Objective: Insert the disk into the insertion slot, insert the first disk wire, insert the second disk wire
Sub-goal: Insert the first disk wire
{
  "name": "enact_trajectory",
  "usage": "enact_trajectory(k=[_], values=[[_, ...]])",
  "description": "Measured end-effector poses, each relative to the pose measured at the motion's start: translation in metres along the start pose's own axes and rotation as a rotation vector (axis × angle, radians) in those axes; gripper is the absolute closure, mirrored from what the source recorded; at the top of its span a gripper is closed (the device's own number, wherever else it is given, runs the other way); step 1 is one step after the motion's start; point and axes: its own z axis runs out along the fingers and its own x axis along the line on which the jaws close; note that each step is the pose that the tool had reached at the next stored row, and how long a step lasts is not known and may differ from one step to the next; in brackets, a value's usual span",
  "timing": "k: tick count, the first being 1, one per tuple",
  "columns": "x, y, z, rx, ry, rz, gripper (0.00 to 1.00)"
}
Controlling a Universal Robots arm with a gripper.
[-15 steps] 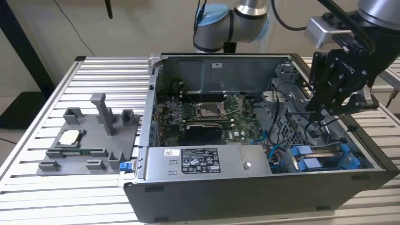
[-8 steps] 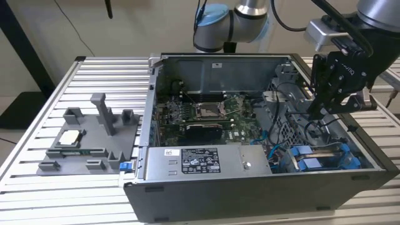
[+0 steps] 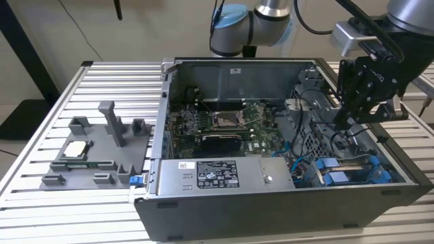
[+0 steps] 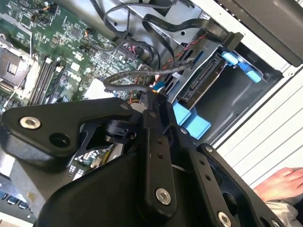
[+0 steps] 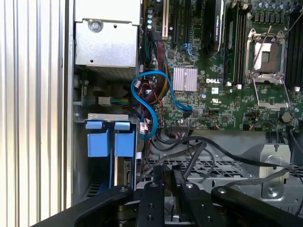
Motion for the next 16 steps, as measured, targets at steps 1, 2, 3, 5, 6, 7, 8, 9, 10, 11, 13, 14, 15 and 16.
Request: enact_trajectory(k=[1, 2, 3, 5, 6, 7, 8, 9, 10, 11, 13, 14, 15, 16], values=[[0.0000, 0.0000, 0.0000, 0.0000, 0.0000, 0.000, 0.81], [0.0000, 0.0000, 0.0001, 0.0000, 0.0000, 0.000, 0.81], [0.0000, 0.0000, 0.0002, 0.0000, -0.0001, 0.000, 0.81], [0.0000, 0.0000, 0.0006, 0.0000, 0.0001, 0.000, 0.81], [0.0000, 0.0000, 0.0009, 0.0000, 0.0009, 0.000, 0.81], [0.0001, 0.0000, 0.0012, -0.0001, 0.0025, 0.000, 0.81], [0.0002, 0.0000, 0.0018, -0.0001, 0.0049, 0.000, 0.81], [0.0002, 0.0000, 0.0025, -0.0001, 0.0078, 0.000, 0.81], [0.0003, 0.0000, 0.0031, -0.0003, 0.0121, 0.000, 0.81], [0.0003, 0.0000, 0.0037, -0.0004, 0.0168, 0.000, 0.81], [0.0004, -0.0001, 0.0049, -0.0006, 0.0285, 0.000, 0.81], [0.0005, -0.0001, 0.0054, -0.0007, 0.0348, 0.000, 0.81], [0.0008, -0.0002, 0.0058, -0.0008, 0.0405, 0.000, 0.81], [0.0010, -0.0003, 0.0061, -0.0009, 0.0465, 0.001, 0.81]])
